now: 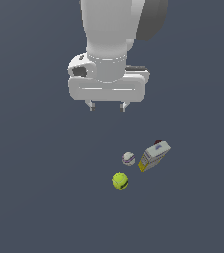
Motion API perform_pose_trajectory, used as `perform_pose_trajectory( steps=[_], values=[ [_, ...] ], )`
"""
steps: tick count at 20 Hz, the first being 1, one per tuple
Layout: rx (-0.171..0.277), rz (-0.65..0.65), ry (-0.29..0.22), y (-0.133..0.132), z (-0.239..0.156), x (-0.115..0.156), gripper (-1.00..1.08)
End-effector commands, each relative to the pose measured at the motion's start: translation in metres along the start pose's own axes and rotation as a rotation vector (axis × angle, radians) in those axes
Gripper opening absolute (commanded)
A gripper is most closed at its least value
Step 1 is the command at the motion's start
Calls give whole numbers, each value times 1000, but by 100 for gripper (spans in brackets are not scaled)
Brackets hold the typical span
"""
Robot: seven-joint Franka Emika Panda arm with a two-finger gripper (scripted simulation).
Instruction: Pick up a designated object from a clutter of objects.
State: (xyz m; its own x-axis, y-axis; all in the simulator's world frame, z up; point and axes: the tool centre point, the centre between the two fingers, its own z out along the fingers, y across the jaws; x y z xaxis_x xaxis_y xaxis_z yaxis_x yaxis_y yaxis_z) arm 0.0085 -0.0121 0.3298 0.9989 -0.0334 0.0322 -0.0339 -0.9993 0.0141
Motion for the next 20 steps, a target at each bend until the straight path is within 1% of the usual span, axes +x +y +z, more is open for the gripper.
perform_pose_trajectory(
  steps=[1,12,20],
  values=[
    [0,0,0,0,0,0,100],
    [13,-19,-1,-7,-10,-5,100],
    [13,-29,-3,-10,3,9,100]
  ],
)
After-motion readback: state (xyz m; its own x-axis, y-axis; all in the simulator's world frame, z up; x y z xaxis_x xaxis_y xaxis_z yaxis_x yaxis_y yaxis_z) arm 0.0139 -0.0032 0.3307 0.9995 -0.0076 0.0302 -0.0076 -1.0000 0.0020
